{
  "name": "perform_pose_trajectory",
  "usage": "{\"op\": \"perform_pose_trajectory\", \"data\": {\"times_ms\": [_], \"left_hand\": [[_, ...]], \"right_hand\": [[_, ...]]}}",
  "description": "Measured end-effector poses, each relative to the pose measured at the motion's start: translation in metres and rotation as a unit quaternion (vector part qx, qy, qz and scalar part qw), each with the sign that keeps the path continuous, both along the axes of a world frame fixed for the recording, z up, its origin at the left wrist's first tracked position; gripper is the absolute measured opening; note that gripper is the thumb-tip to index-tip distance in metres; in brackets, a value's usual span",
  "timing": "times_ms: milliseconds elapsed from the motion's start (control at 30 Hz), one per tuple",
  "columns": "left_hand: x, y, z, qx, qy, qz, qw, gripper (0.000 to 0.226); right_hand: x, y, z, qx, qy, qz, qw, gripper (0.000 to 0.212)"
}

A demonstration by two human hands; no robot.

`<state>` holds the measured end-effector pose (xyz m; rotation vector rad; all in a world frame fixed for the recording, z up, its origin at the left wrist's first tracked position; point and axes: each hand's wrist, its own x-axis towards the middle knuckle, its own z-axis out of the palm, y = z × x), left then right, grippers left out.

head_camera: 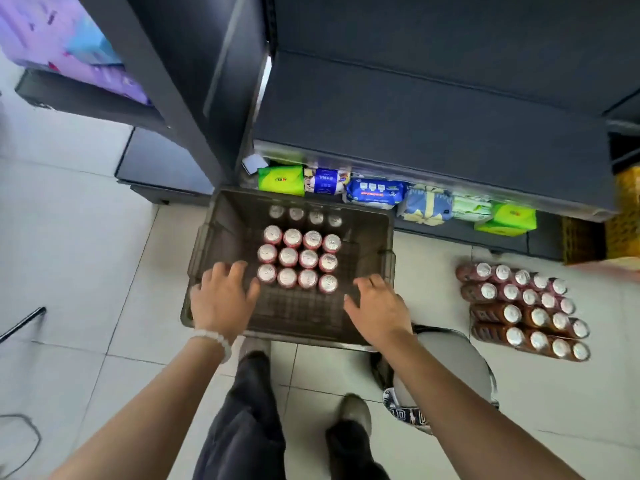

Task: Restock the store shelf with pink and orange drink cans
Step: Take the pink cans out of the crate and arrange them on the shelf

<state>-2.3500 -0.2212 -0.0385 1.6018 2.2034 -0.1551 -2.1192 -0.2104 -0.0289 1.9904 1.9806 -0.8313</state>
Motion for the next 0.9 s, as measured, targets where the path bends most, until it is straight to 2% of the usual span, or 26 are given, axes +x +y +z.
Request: {"op": "perform_pose_trajectory", "data": {"times_ms": [167,333,567,667,733,900], "left_hand": [[0.032,-0.054,-0.018,-0.001,-0.032,0.074,0.997,0.039],[0.033,-0.08,-0.04,-0.021,-0.055,0.148,0.987,0.043],[0.002,-0.051,-0.047,-0.03,-0.075,0.204,0.976,0.045],[-0.012,-0.032,-0.05,-0.034,-0.085,0.213,0.973,0.045],[-0.019,-0.026,-0.049,-0.038,-0.088,0.222,0.97,0.046],[-0.02,-0.025,-0.054,-0.052,-0.097,0.243,0.964,0.045]], "right_hand": [[0.031,-0.024,-0.012,-0.045,-0.013,0.016,0.999,0.041],[0.0,-0.006,-0.031,-0.063,-0.012,0.05,0.997,0.041],[-0.08,0.054,-0.047,-0.117,-0.003,0.092,0.989,0.037],[-0.104,0.078,-0.045,-0.109,0.022,0.07,0.991,0.034],[-0.114,0.086,-0.045,-0.113,0.044,0.045,0.992,0.032],[-0.114,0.091,-0.05,-0.137,0.035,0.055,0.988,0.036]]}}
